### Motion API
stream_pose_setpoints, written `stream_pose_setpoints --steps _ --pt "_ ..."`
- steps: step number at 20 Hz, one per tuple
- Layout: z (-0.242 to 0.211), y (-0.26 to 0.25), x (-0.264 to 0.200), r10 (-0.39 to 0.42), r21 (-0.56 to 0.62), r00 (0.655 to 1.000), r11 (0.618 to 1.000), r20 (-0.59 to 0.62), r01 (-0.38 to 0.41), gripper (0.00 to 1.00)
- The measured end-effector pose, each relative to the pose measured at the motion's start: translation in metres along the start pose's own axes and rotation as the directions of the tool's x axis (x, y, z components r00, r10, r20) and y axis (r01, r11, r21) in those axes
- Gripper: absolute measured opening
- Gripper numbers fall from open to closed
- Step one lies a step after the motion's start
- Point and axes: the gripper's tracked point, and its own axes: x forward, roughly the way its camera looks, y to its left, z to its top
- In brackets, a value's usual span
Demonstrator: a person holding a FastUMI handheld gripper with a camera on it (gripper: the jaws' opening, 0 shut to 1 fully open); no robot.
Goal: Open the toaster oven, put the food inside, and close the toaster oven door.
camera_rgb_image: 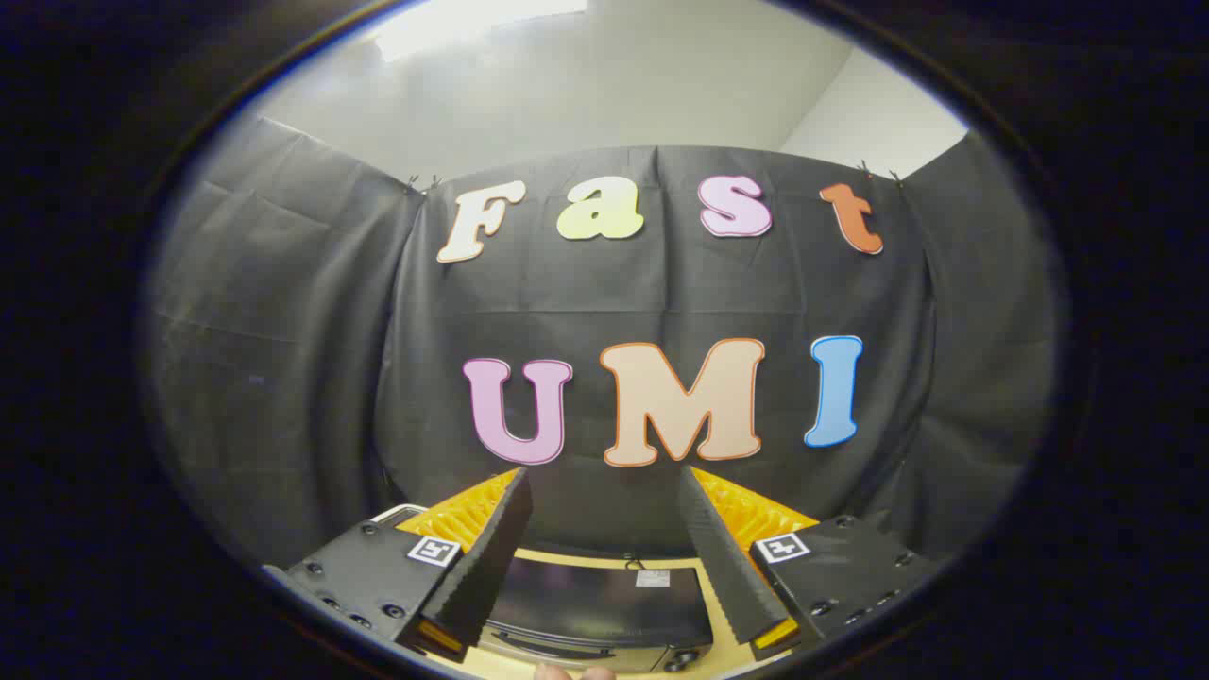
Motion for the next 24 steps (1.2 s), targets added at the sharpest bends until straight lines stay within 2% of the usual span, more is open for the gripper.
stream_pose_setpoints --steps 6,16,24 --pt "-0.008 -0.008 0.014 -0.012 -0.07 1.0 0.997 -0.019 0.011 0.97" --pt "-0.022 0.03 0.026 0.041 0.009 0.999 0.999 -0.015 -0.041 0.97" --pt "-0.055 0.046 0.048 -0.034 0.007 0.999 0.999 -0.013 0.034 0.97"
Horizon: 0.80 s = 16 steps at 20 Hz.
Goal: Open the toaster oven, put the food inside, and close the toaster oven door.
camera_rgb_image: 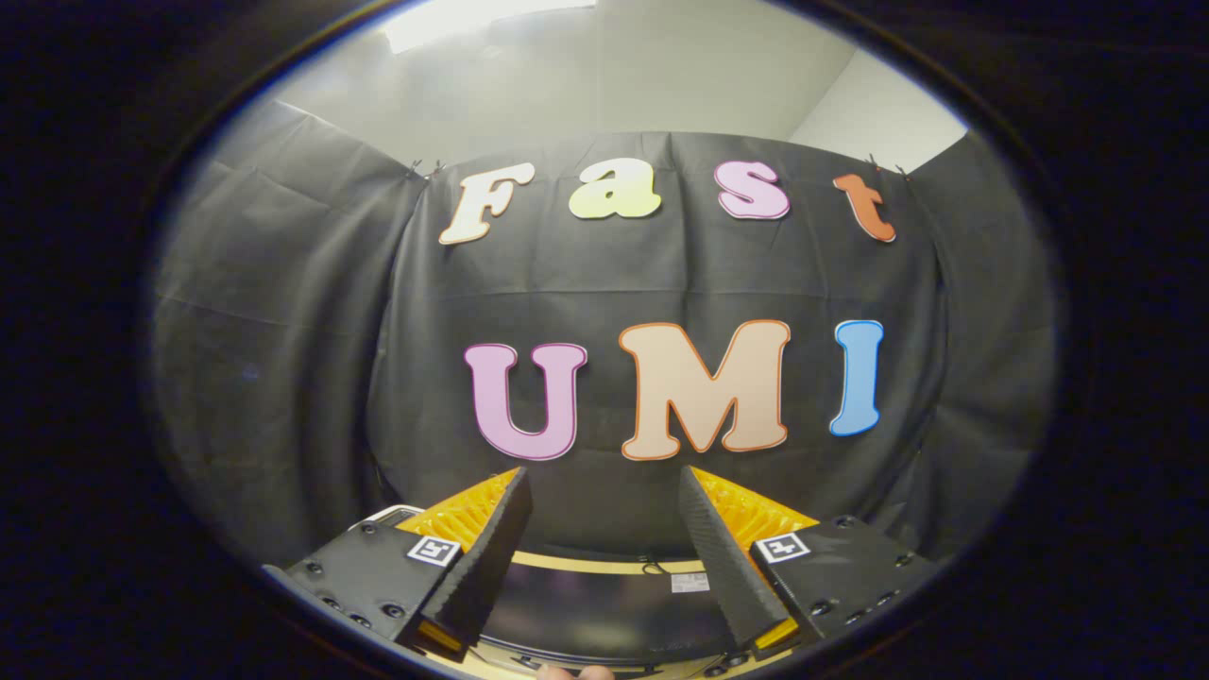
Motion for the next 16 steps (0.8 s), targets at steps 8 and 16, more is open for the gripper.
stream_pose_setpoints --steps 8,16 --pt "-0.074 0.003 0.005 -0.073 -0.058 0.995 0.996 -0.072 0.069 0.97" --pt "-0.173 0.012 -0.004 -0.08 -0.092 0.971 0.994 -0.225 0.06 0.98"
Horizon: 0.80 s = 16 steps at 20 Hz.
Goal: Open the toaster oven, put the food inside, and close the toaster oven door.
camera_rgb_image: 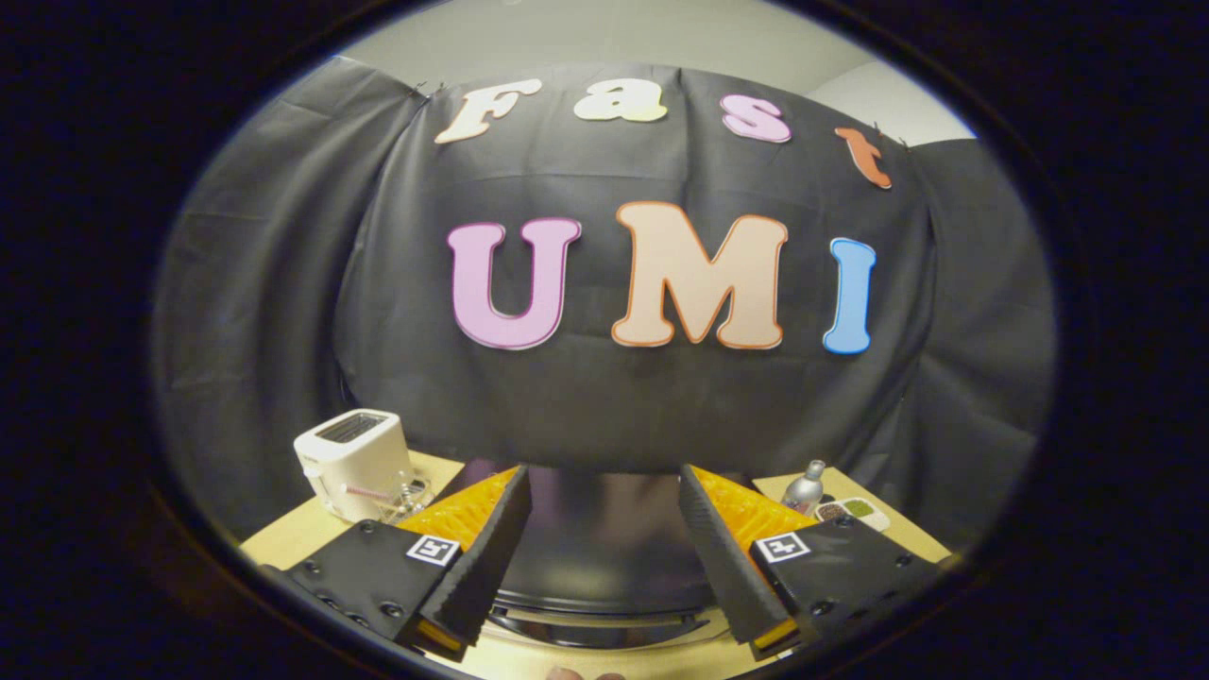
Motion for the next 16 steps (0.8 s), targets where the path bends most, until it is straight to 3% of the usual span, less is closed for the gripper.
stream_pose_setpoints --steps 9,12,16 --pt "-0.076 0.004 -0.005 -0.003 0.063 0.988 0.998 -0.156 0.013 0.98" --pt "-0.082 0.001 -0.01 -0.002 0.123 0.987 0.992 -0.163 0.022 0.98" --pt "-0.082 0.002 -0.013 0.007 0.092 0.989 0.996 -0.147 0.007 0.98"
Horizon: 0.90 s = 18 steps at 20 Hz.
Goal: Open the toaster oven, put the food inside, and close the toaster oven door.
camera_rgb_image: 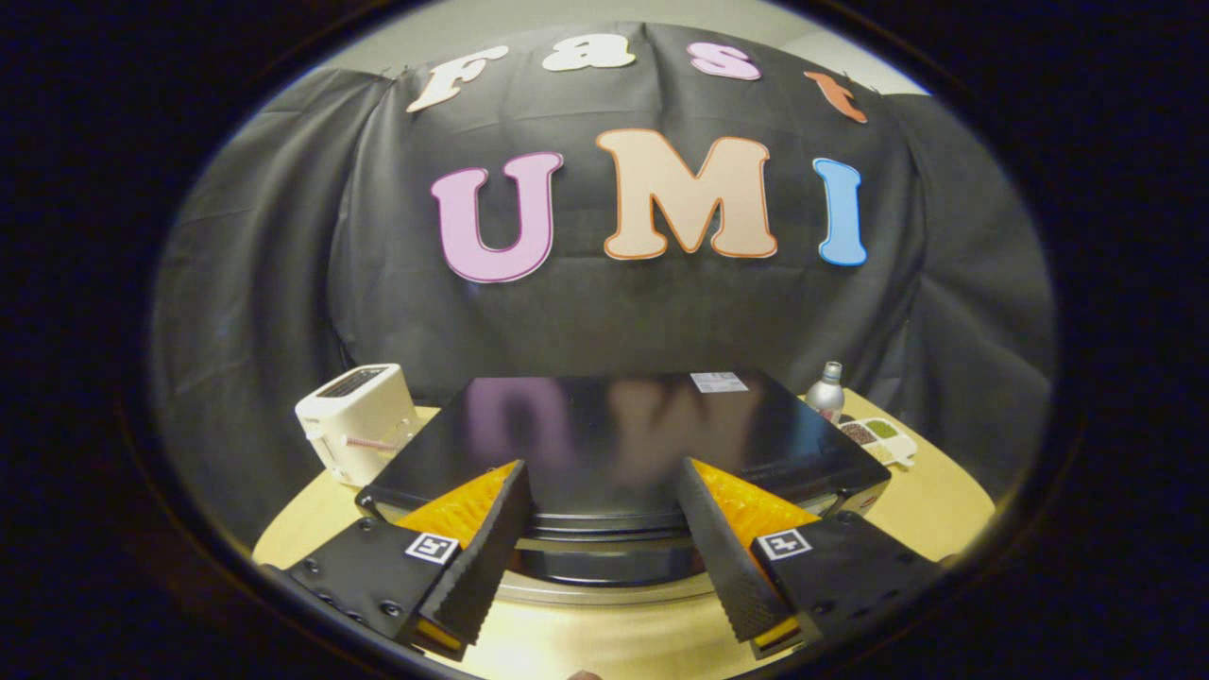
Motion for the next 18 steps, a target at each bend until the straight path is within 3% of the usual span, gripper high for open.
stream_pose_setpoints --steps 18 --pt "-0.007 -0.007 -0.015 0.004 -0.01 1.0 1.0 -0.022 -0.004 0.98"
